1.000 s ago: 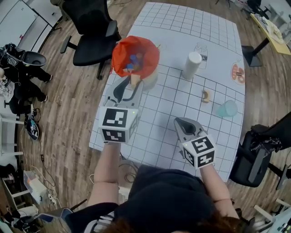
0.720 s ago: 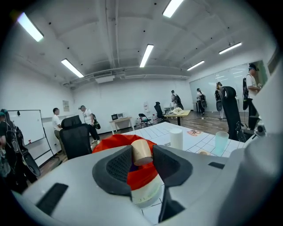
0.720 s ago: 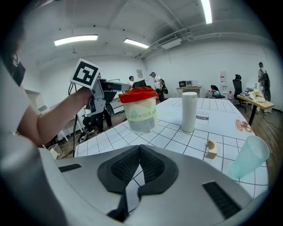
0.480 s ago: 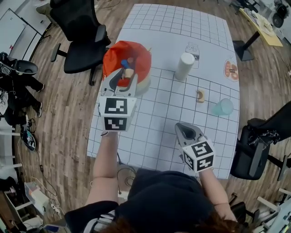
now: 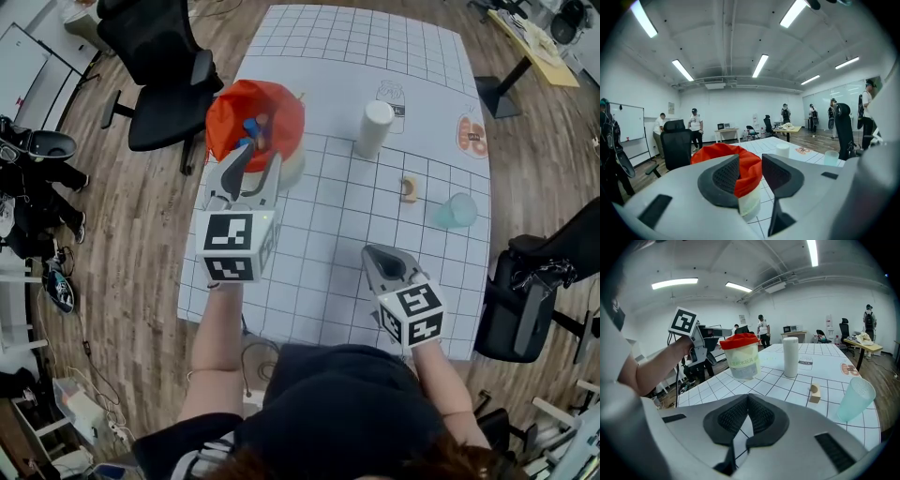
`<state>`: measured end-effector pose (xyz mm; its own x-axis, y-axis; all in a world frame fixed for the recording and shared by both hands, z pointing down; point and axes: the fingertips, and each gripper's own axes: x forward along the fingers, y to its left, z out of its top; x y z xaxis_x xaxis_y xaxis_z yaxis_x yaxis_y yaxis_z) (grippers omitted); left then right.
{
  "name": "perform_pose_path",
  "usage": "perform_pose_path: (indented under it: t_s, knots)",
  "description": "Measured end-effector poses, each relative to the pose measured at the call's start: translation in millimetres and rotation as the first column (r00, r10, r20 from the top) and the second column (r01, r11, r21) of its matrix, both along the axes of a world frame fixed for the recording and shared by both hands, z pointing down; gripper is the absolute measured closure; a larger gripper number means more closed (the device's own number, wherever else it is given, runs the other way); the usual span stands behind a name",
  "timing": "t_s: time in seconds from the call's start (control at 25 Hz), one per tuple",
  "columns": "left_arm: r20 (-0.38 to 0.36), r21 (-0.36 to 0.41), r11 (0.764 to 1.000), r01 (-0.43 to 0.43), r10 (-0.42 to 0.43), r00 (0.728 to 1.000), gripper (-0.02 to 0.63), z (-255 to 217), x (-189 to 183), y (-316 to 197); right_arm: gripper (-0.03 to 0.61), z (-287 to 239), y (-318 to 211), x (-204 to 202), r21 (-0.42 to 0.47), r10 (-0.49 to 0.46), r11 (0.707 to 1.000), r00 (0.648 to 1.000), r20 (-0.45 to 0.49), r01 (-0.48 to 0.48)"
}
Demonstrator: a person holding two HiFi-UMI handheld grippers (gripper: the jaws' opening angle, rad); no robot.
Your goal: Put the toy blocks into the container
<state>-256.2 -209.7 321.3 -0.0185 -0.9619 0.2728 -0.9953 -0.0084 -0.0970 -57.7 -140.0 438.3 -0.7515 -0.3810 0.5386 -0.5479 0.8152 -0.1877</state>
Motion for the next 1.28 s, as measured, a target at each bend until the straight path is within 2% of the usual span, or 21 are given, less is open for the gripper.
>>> perform_pose_path:
  t_s: [0.12,0.32,0.48,0.88,0.96,1.12,1.2,1.28]
  knots:
    - [-0.063,0.007,1.000,-0.025,0.026,0.998,0.480,1,14,13,0.563,-3,-5,2,0.011,0.007,1.000,1.000,0.007,-0.007]
    - [-0.100,0.007,0.996,-0.087,0.087,0.991,0.503,11,43,34,0.563,-7,-18,12,0.028,0.049,0.998,0.999,0.010,-0.049]
    - [-0.138,-0.043,0.986,-0.159,0.152,0.979,0.514,38,70,45,0.563,-9,-26,23,0.051,0.094,0.994,0.996,0.005,-0.094]
    - [-0.235,-0.110,0.964,-0.243,0.212,0.949,0.525,85,111,51,0.563,-14,-45,49,0.100,0.203,0.974,0.979,-0.009,-0.201]
    - [-0.269,-0.124,0.955,-0.270,0.230,0.935,0.528,92,121,51,0.563,-15,-49,53,0.108,0.230,0.968,0.973,-0.005,-0.228]
    - [-0.409,-0.125,0.936,-0.329,0.253,0.877,0.538,101,138,51,0.561,-14,-59,59,0.114,0.286,0.952,0.958,0.002,-0.284]
    - [-0.423,-0.134,0.928,-0.348,0.264,0.867,0.540,105,143,52,0.561,-11,-62,61,0.113,0.307,0.946,0.952,0.004,-0.305]
    - [-0.406,-0.149,0.920,-0.362,0.277,0.871,0.540,109,145,52,0.557,-11,-68,61,0.116,0.321,0.940,0.947,0.010,-0.320]
